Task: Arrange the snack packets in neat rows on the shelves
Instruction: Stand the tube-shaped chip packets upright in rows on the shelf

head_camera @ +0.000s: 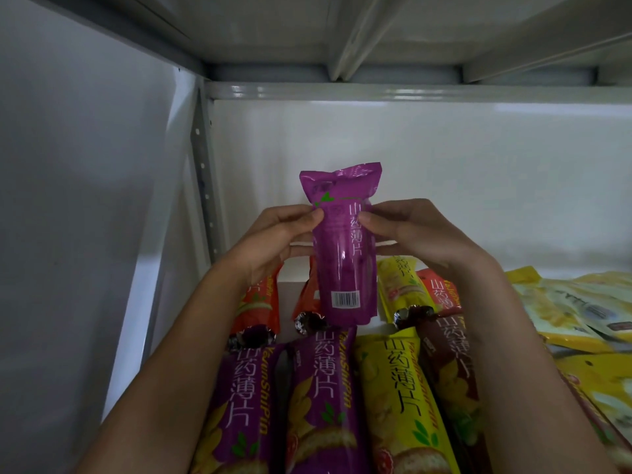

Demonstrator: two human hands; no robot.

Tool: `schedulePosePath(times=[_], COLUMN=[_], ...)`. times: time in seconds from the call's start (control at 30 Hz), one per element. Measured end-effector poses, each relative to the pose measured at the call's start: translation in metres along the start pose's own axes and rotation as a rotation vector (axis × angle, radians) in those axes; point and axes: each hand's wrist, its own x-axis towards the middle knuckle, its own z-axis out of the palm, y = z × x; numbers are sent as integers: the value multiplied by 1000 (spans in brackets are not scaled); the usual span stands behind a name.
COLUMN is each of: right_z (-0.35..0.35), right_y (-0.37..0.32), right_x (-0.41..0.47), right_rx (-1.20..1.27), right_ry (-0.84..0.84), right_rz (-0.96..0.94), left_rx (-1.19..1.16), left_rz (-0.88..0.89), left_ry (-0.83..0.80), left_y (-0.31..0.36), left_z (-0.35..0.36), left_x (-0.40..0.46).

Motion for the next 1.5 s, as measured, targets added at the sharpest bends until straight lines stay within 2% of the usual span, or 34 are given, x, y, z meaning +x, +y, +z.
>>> schedulePosePath(times=[0.13, 0.23, 0.3, 0.43, 0.53, 0.67, 0.87, 0.97, 1.17, 1.37, 1.5], right_z=[1, 2, 2, 5, 8, 9, 7, 6, 7, -5, -10], right_y=[-2, 0, -1, -6, -7, -6, -8, -8, -6, -8, -10], right_x=[2, 6, 6, 4, 4, 5, 2, 3, 5, -4, -7], right_rx=[13, 8, -15, 1, 10, -20, 79, 73, 26, 45, 43], right_ry=[114, 177, 190, 145, 208, 276, 183, 201, 284, 131, 156], right_rz=[-96, -100, -88, -95, -169, -225, -260, -293, -327, -299, -299], left_rx=[6, -25, -11, 52, 60, 31, 71, 87, 78, 204, 207], left_rz=[2, -11, 1, 80, 110, 144, 275, 320, 242, 256, 297], left_ry=[9, -22, -28, 59, 81, 28, 90, 108, 93, 157, 160], left_y=[0, 3, 5, 5, 6, 7, 6, 6, 8, 8, 8], left_z=[3, 6, 8, 8, 11, 12, 14, 14, 15, 18, 22], left_x=[1, 0, -1, 0, 0, 0, 0, 0, 0, 1, 0])
